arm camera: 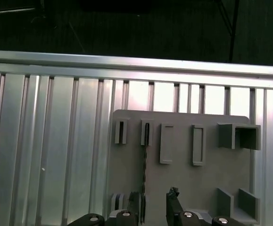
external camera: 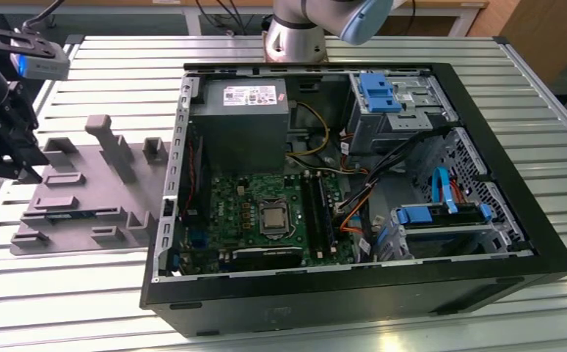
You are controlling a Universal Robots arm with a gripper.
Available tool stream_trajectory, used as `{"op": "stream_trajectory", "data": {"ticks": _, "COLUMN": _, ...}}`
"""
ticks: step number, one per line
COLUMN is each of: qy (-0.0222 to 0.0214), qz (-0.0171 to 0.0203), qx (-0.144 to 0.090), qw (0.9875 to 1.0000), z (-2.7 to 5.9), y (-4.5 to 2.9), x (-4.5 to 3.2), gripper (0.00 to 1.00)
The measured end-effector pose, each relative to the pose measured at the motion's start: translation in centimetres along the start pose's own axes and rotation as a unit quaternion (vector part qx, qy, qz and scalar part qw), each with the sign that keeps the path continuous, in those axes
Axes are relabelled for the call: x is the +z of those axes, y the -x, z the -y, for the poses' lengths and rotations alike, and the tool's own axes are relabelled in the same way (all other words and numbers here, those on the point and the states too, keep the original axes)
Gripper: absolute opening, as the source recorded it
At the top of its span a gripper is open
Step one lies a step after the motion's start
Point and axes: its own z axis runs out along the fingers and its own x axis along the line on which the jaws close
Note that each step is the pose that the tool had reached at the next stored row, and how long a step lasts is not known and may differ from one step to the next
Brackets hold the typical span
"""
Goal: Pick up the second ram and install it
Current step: 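Pick up the second ram and move it above second insertion slot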
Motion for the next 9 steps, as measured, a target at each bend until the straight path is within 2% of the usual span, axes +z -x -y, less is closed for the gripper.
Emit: {"op": "stream_trajectory", "data": {"ticks": 9, "qy": -0.0004, "qz": 0.0001, "qx": 0.0, "qw": 1.0, "z": -0.27, "y": -0.28, "x": 1.64, "gripper": 0.36}}
